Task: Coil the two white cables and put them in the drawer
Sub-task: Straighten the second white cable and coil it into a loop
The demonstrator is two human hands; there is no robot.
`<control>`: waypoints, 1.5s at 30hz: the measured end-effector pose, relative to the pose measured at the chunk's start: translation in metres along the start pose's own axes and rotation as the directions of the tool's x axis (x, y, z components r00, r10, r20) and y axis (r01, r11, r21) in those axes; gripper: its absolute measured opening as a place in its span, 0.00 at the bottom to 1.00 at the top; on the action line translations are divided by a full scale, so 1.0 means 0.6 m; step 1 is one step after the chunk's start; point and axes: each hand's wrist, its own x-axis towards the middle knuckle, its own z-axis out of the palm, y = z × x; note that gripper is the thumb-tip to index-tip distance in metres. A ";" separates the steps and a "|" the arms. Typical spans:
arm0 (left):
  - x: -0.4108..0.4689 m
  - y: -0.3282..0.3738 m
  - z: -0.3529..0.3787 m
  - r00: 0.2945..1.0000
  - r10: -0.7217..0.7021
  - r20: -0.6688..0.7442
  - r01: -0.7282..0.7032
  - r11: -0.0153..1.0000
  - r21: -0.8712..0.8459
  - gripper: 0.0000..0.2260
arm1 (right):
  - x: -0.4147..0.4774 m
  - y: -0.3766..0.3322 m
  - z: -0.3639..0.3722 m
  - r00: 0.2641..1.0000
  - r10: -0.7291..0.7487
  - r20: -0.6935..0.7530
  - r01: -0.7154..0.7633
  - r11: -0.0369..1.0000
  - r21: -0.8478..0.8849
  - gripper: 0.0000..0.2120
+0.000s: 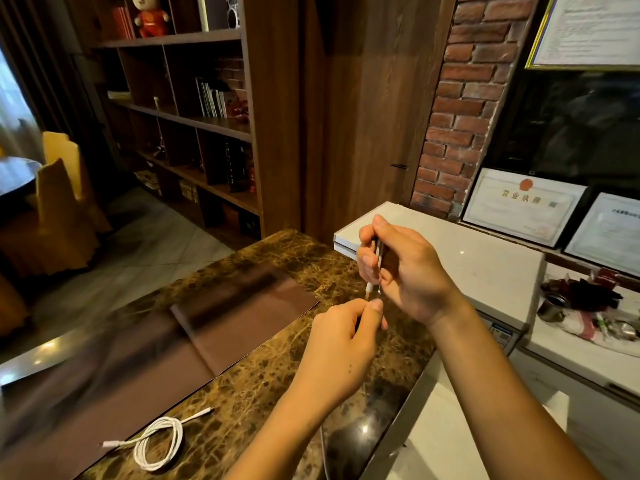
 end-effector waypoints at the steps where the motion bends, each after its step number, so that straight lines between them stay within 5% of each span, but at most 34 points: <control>1: -0.002 0.003 -0.002 1.000 0.005 0.006 -0.005 1.000 0.020 0.19 | 0.000 0.002 -0.001 1.000 -0.002 0.000 0.002 1.000 -0.013 0.18; 16: 0.017 0.028 -0.073 0.982 0.080 0.169 -0.144 0.900 0.411 0.22 | -0.014 0.050 -0.011 0.999 0.016 -0.034 -0.024 0.964 -0.265 0.21; 32: 0.100 0.070 -0.112 0.956 0.259 0.140 -0.294 0.815 0.500 0.26 | -0.056 0.109 0.009 0.994 0.108 -0.008 -0.108 0.979 -0.173 0.20; 40: 0.133 0.100 -0.113 0.908 0.395 0.138 -0.417 0.822 0.389 0.25 | -0.091 0.076 0.046 0.999 0.013 0.040 -0.018 0.993 0.121 0.25; 45: 0.141 0.057 -0.088 0.940 0.336 0.055 -0.338 0.940 0.037 0.28 | -0.100 0.056 0.059 0.996 -0.020 0.092 0.016 0.999 0.038 0.23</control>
